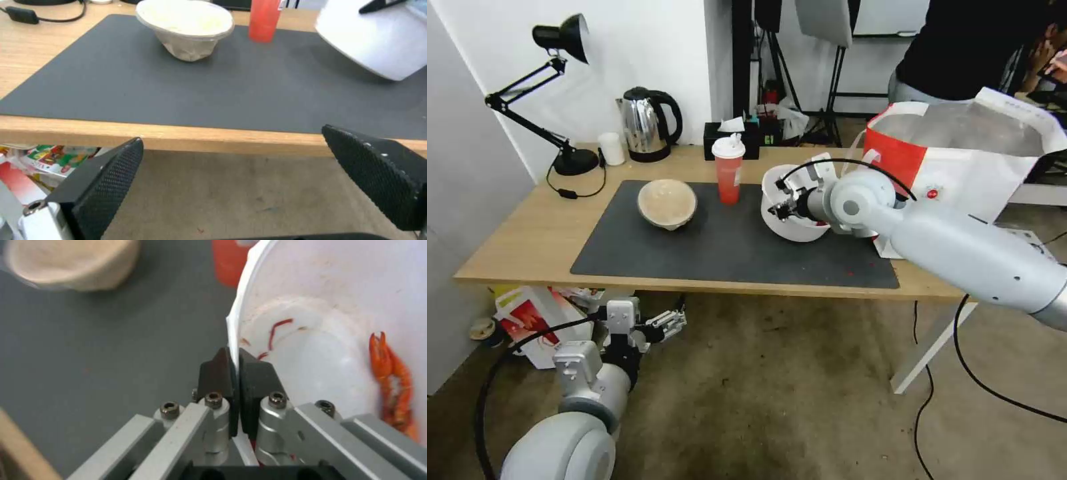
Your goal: Pick up the trash from the table and place it into the takeout bag.
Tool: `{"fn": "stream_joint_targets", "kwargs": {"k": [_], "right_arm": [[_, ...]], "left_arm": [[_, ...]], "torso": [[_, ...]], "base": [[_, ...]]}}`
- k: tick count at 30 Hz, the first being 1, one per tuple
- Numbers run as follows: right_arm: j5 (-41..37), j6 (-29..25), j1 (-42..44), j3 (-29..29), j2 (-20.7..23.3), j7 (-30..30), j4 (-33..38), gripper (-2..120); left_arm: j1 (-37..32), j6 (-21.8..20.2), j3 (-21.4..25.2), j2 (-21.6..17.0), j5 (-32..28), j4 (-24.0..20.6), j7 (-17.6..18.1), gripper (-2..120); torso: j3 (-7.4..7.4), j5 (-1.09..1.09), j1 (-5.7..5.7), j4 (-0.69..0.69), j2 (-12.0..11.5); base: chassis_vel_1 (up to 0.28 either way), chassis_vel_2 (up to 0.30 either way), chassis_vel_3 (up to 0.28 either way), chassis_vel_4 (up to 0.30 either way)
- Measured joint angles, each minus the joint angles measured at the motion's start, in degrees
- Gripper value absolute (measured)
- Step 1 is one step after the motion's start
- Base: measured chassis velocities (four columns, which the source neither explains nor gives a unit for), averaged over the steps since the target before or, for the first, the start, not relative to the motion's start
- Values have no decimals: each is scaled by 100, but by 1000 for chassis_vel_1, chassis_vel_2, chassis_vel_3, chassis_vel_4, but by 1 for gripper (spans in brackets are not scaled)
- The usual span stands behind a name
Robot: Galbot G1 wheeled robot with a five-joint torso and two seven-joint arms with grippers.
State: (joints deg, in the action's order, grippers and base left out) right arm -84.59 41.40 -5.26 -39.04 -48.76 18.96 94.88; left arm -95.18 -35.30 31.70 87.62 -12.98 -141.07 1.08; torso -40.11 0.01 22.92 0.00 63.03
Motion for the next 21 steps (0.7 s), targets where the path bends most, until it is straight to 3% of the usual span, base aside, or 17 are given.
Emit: {"fn": "stream_joint_targets", "kwargs": {"k": [21], "right_arm": [[-432,-7,-1135,-50,351,-292,480,0]], "left_arm": [[-28,-7,26,-25,-24,-116,27,100]], "torso": [[0,-1,0,-1,0]], "base": [[0,0,0,0]]}}
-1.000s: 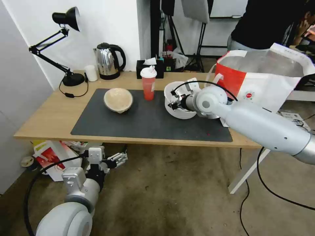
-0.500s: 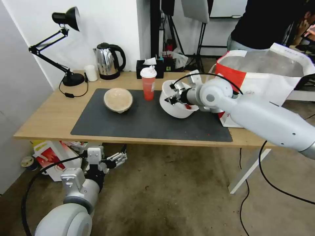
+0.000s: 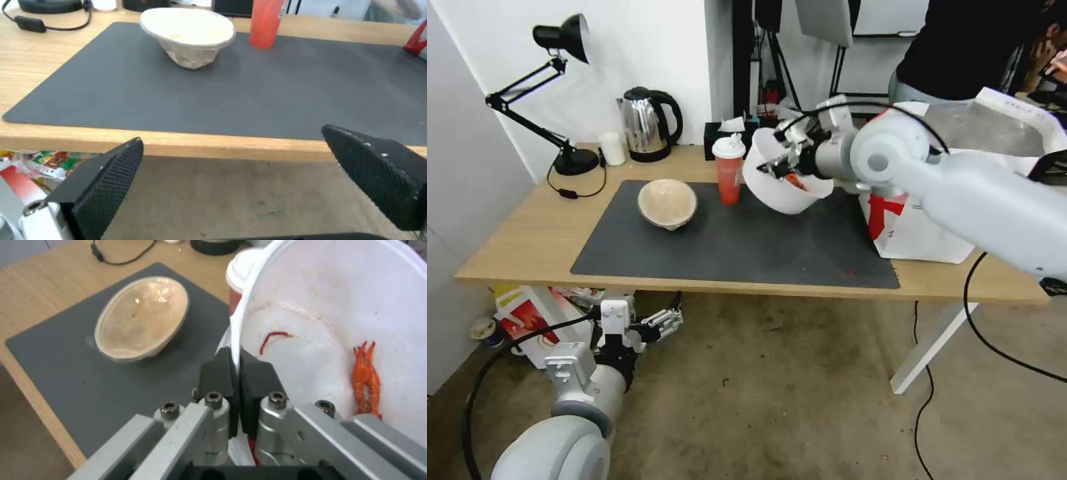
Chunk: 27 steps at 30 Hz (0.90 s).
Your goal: Pick up the trash from the table and place it into the takeout bag.
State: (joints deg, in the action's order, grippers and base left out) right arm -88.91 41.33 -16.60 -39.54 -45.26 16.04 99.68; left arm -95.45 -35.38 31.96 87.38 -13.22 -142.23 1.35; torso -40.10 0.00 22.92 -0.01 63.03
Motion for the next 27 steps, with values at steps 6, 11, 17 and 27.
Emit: {"fn": "stream_joint_targets", "kwargs": {"k": [6,11,17,27], "right_arm": [[-76,0,-186,-70,30,8,13,0],[-252,0,-797,-256,-44,-53,-144,0],[-362,1,-1221,-348,-165,-135,-361,0],[-400,1,-1793,-388,-290,-293,-802,0]], "left_arm": [[9,0,-2,-23,-11,5,0,100],[40,0,3,-47,-39,9,0,100],[57,0,7,-54,-88,12,-4,100],[68,-8,17,-74,-153,21,-1,100]], "torso": [[-1,1,0,0,0],[0,0,0,1,0],[0,0,0,0,0],[0,0,0,0,0]], "base": [[0,0,0,0],[0,0,0,0],[0,0,0,0],[0,0,0,0]]}}
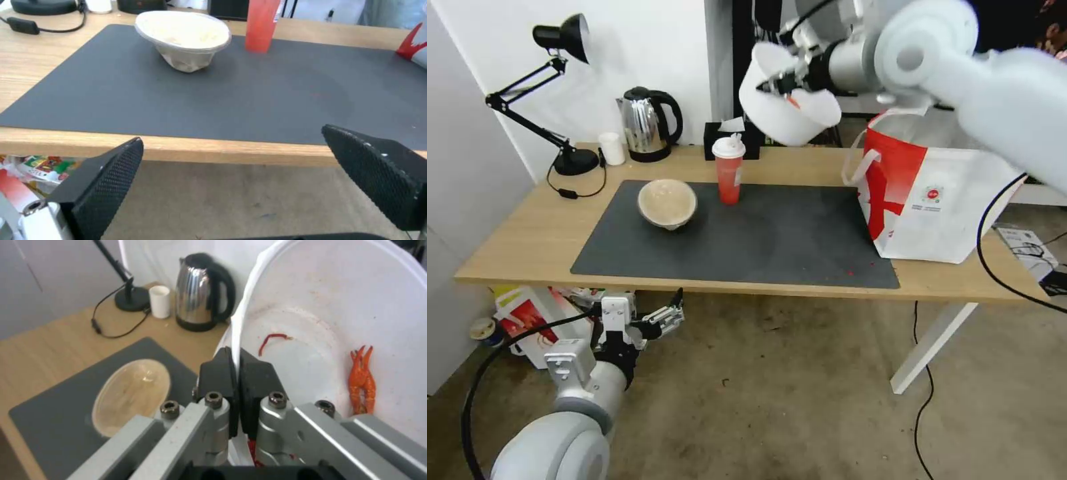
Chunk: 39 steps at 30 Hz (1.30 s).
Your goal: Pick up the trash from the table and place it into the takeout bag.
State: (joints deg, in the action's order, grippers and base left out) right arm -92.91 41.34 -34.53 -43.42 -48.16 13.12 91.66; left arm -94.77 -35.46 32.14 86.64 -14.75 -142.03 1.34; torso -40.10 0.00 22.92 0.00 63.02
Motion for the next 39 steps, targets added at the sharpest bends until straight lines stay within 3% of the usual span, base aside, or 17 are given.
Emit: {"fn": "stream_joint_targets", "kwargs": {"k": [18,39], "right_arm": [[123,5,-842,-696,417,-409,-494,0],[813,6,-656,-841,1158,-856,-923,0]], "left_arm": [[-33,-8,-18,-31,-10,-54,5,100],[-21,-8,-39,-120,-16,-84,7,100]], "torso": [[0,1,0,0,0],[0,2,0,-1,0]], "base": [[0,0,0,0],[0,0,0,0]]}}
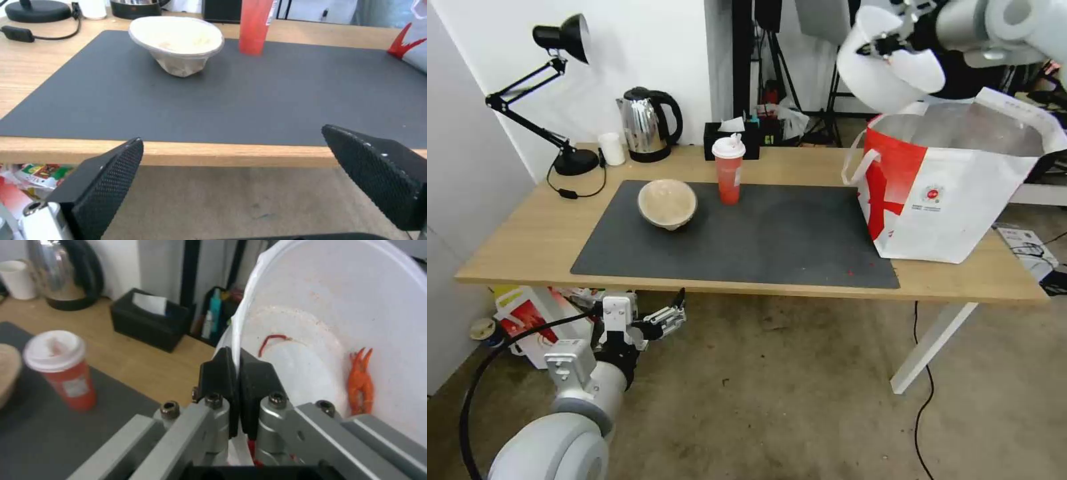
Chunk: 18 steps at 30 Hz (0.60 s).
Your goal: Pick up the trash from the table and place it into the takeout bag.
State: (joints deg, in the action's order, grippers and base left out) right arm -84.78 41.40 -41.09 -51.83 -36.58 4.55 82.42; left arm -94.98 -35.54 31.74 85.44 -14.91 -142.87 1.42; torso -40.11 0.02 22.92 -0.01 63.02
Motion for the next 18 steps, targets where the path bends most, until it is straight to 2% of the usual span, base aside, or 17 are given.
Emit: {"fn": "stream_joint_targets", "kwargs": {"k": [9,18], "right_arm": [[186,0,376,222,317,-57,-179,0],[578,-3,1147,839,815,-279,-444,0]], "left_arm": [[-9,0,14,-42,-45,-16,6,100],[-5,0,-4,-50,-48,-17,10,100]], "torso": [[0,0,0,0,0],[0,0,0,1,0]], "base": [[0,0,0,0],[0,0,0,0]]}}
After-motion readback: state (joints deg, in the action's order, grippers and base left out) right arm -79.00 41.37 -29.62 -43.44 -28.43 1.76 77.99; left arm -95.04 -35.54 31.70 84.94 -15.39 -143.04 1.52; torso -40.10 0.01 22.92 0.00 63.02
